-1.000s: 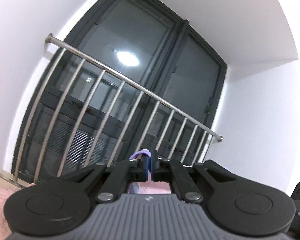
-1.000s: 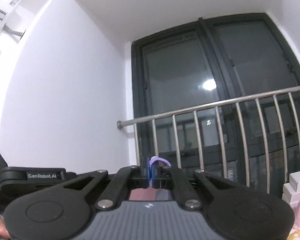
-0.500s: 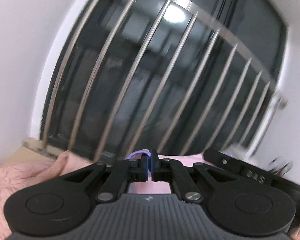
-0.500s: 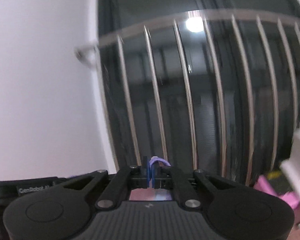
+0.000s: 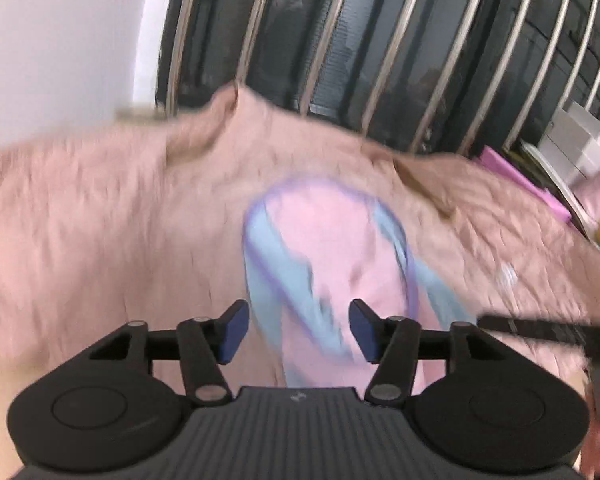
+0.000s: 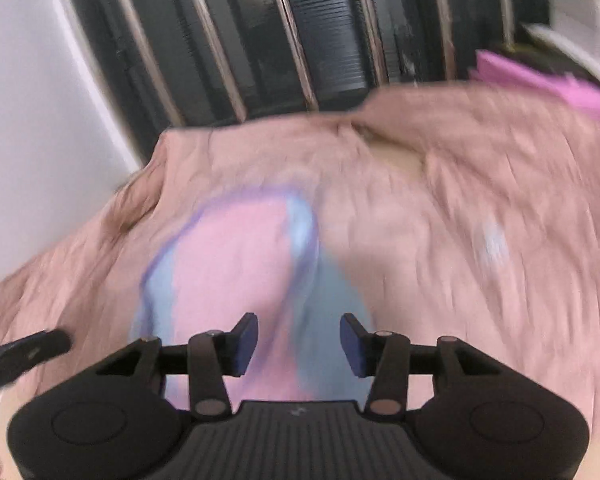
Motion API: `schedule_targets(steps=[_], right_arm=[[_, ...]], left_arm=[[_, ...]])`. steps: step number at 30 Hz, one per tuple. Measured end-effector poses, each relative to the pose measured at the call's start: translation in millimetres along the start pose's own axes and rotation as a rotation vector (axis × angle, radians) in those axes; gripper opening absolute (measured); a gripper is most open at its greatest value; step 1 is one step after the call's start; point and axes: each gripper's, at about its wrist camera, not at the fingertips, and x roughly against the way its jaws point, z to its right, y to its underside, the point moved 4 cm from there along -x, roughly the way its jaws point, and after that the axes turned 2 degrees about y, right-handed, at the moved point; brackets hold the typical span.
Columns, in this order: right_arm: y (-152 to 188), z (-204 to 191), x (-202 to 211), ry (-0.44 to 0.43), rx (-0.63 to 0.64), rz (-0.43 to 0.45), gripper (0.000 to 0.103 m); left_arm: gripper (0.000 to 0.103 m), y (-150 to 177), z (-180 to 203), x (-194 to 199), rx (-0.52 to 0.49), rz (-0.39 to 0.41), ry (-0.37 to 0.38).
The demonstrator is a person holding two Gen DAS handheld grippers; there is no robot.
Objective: Fold clothes
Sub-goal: 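Lower the garment onto the table beside the jacket and open both grippers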
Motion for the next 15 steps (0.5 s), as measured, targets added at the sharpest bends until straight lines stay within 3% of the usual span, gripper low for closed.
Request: schedule_targets(steps=[3, 5, 6, 7, 8, 9, 11, 12, 13, 15], right_arm=[[74, 8, 31, -0.057, -0.064, -0.056, 0.045], [114, 3, 48, -0.067, -0.039, -0.074, 0.045], [130, -1, 57, -0.063, -0.009, -0.073, 0.044], [142, -7, 66, -0.052, 0.042, -0.058, 0.044], [151, -12, 74, -0.032, 0.082, -0.039, 0.044], [159, -16, 79, -0.008, 0.110, -0.021, 0.044], [170, -22, 85, 0.011, 0.159, 0.022, 0.044], [175, -25, 87, 0.021, 0.180, 0.041, 0.040], [179, -27, 89, 0.043, 0.211, 0.050, 0.023], [187, -30, 95, 0.077, 0.258, 0.053, 0.002]], left_arm=[[0.061, 26, 4, -10, 0.005, -0.059, -0.036], [0.057, 35, 12, -19, -0.001, -0.088, -0.053], [0.043, 37, 16, -23, 0.000, -0.099, -0.052], [0.018, 39, 18, -26, 0.022, -0.105, -0.034], [0.007, 41, 19, -28, 0.057, -0.108, -0.018], [0.002, 44, 19, -29, 0.081, -0.107, -0.015], [0.002, 47, 19, -28, 0.105, -0.080, -0.037], [0.001, 51, 20, -24, 0.107, -0.064, -0.054], [0.001, 56, 20, -20, 0.112, -0.049, -0.069], [0.001, 67, 16, -2, 0.139, -0.031, -0.090]])
